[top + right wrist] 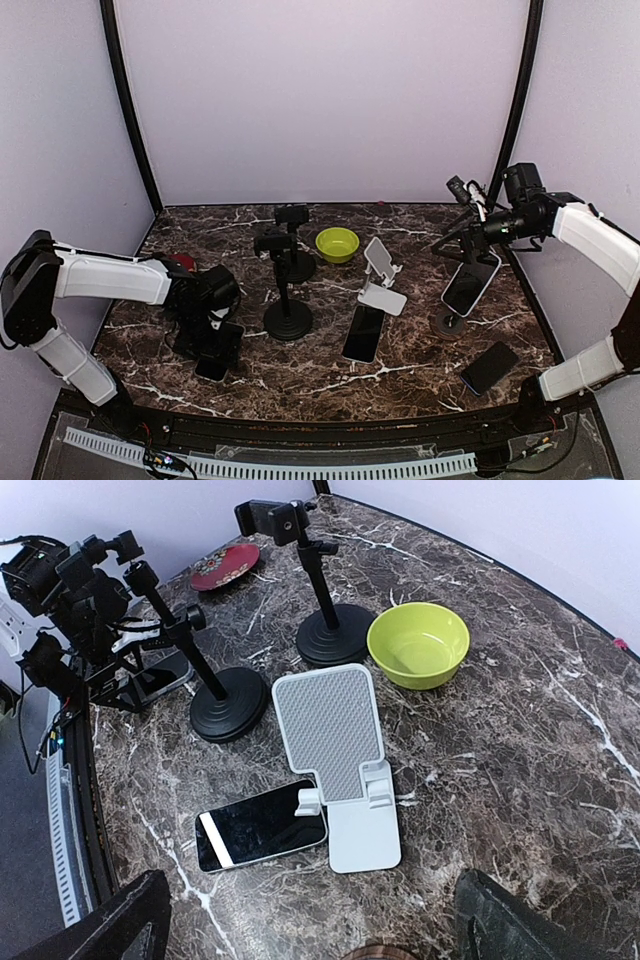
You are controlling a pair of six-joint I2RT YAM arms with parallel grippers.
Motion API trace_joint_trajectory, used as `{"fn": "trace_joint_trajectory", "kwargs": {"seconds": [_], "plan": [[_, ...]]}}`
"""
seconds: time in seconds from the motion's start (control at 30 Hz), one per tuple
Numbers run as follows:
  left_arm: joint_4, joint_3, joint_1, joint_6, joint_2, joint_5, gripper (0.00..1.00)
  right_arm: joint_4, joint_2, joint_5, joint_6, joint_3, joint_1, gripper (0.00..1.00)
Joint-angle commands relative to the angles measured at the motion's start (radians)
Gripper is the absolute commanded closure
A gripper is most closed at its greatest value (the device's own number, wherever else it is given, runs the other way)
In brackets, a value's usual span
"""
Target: Place the phone on the phone stand
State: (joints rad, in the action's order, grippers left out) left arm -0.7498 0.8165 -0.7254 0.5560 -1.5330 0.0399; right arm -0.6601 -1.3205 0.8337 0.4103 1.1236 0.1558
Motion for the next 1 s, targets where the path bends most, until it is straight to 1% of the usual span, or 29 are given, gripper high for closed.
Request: {"fn": "trace_joint_trajectory", "kwargs": {"seconds": [0.0,0.13,0.3,0.37,0.47,0.5,0.53,0.57,0.6,0.63,0.77,0.97], "plan": [[-0.027,-0.023,-0.007,0.034,-0.027,-0.042,0.03,-0.007,-0.008,-0.003,0.009,0.001,0.011,0.01],[-0.005,-0.031,-0.02,0.046,-0.03,-0.022,0.12,-0.008,-0.007,-0.004,0.008,0.001,0.013,0.01],[0.05,-0.037,-0.023,0.038,-0.022,0.05,0.23,-0.008,-0.008,-0.006,0.003,0.004,0.015,0.01],[0.051,-0.026,-0.024,0.036,-0.021,0.037,0.31,-0.008,-0.011,-0.01,-0.004,0.008,0.016,0.01],[0.034,-0.001,-0.023,0.03,-0.007,-0.023,0.42,-0.023,-0.014,-0.025,-0.008,0.021,0.021,0.01],[0.03,0.005,-0.023,0.033,0.008,-0.042,0.51,-0.032,-0.017,-0.037,-0.006,0.022,0.024,0.01],[0.022,0.012,-0.024,0.041,0.019,-0.067,0.7,-0.043,-0.018,-0.049,-0.004,0.061,0.027,0.01],[0.017,0.015,-0.023,0.044,0.03,-0.09,0.85,-0.058,-0.021,-0.06,0.0,0.079,0.03,0.01],[0.012,0.019,-0.023,0.045,0.043,-0.11,0.97,-0.072,-0.024,-0.071,0.001,0.098,0.034,0.01],[0.008,0.024,-0.023,0.046,0.053,-0.132,1.0,-0.088,-0.028,-0.077,0.006,0.118,0.039,0.01],[-0.006,0.076,-0.023,0.038,0.094,-0.238,1.0,-0.141,-0.054,-0.115,0.014,0.205,0.068,0.02],[-0.085,0.228,-0.023,0.065,0.162,-0.424,1.0,-0.187,-0.131,-0.156,-0.001,0.358,0.145,0.02]]}}
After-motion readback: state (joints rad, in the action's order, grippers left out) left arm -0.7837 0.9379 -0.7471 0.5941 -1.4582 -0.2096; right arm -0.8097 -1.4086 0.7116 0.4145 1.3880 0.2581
